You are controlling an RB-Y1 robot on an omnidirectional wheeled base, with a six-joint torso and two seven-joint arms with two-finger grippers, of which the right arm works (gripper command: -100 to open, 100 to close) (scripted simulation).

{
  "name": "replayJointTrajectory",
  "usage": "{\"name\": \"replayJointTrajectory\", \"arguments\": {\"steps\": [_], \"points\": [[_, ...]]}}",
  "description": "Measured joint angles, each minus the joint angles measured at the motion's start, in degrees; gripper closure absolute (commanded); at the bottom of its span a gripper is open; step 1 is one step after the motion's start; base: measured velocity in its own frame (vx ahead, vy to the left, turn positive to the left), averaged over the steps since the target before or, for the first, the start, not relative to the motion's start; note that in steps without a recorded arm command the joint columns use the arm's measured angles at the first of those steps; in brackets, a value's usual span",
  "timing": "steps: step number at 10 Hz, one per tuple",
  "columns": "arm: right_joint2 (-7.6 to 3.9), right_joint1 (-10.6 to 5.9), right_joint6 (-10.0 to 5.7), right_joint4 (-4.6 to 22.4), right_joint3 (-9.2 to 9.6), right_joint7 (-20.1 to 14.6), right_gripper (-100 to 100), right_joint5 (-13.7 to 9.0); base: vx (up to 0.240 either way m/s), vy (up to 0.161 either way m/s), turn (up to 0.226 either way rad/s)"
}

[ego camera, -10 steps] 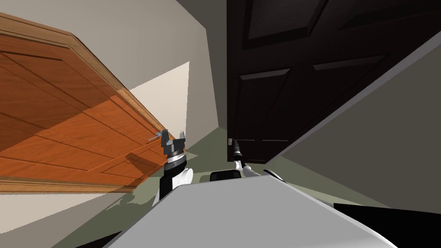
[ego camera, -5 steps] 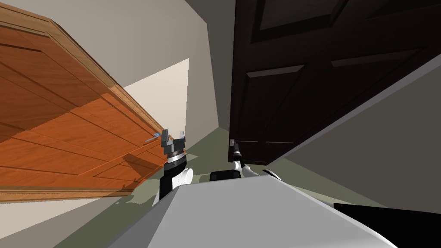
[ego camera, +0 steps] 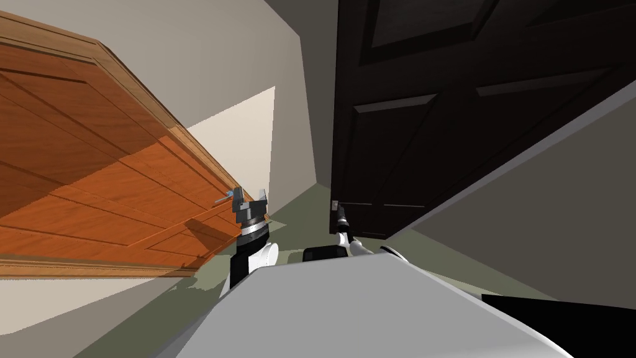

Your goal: Push the door open

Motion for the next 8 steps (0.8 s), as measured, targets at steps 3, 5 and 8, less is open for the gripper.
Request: {"name": "replayJointTrajectory", "arguments": {"steps": [3,5,8], "points": [[-0.94,1.9,-1.41,-2.77,1.61,3.0,-100,-3.54,-0.123,-0.049,0.118],[-1.19,3.61,-1.89,-5.51,2.42,4.82,-100,-5.44,-0.113,0.005,0.124],[0.1,6.05,-2.94,-9.28,3.96,8.07,-100,-8.86,-0.117,0.078,0.085]]}}
